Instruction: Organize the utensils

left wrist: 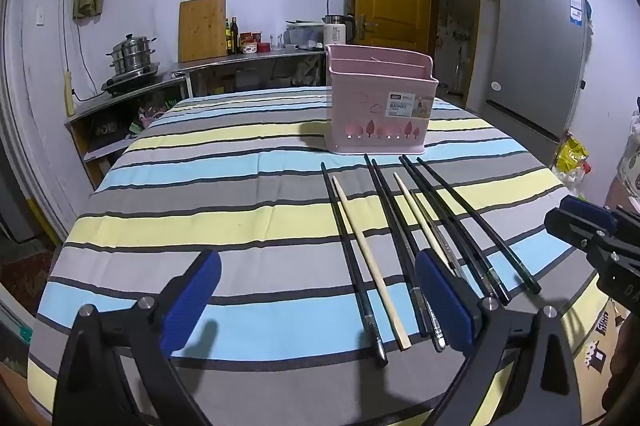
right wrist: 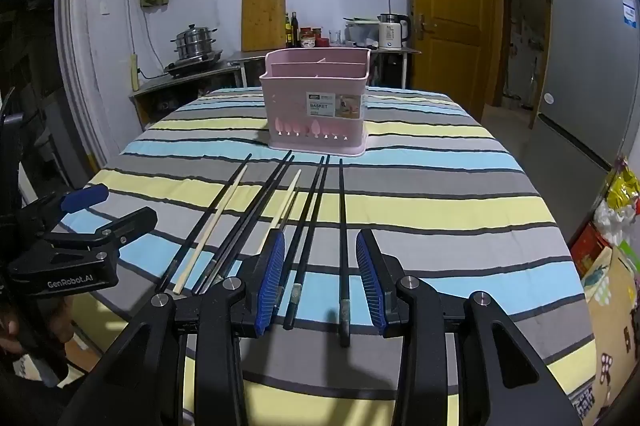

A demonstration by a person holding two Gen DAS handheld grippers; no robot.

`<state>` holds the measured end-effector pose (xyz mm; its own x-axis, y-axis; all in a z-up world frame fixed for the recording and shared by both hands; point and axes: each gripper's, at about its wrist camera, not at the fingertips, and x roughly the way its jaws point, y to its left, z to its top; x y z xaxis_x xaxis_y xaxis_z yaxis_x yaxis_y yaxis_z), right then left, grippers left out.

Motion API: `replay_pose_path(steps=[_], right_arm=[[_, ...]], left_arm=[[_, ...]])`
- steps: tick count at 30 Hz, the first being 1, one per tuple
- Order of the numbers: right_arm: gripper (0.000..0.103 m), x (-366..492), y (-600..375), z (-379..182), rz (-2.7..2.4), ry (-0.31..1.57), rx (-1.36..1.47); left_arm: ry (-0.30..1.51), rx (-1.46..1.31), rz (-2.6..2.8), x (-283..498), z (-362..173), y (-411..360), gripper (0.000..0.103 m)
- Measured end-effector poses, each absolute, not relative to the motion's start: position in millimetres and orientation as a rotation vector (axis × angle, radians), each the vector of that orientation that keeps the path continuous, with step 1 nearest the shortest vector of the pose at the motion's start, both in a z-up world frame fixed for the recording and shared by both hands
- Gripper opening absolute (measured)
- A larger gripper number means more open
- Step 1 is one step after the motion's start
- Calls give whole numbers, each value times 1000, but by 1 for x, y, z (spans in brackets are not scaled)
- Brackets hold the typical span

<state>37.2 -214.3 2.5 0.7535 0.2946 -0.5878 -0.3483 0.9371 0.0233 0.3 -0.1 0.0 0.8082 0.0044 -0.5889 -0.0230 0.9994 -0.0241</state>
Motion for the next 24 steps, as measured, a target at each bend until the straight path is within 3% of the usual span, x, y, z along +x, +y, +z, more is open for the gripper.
replay_pose_path(steps=[24], right_arm=[[39, 35, -215, 4, 353, 613, -82]], left_arm=[[610, -26, 22, -5, 8, 2, 99]])
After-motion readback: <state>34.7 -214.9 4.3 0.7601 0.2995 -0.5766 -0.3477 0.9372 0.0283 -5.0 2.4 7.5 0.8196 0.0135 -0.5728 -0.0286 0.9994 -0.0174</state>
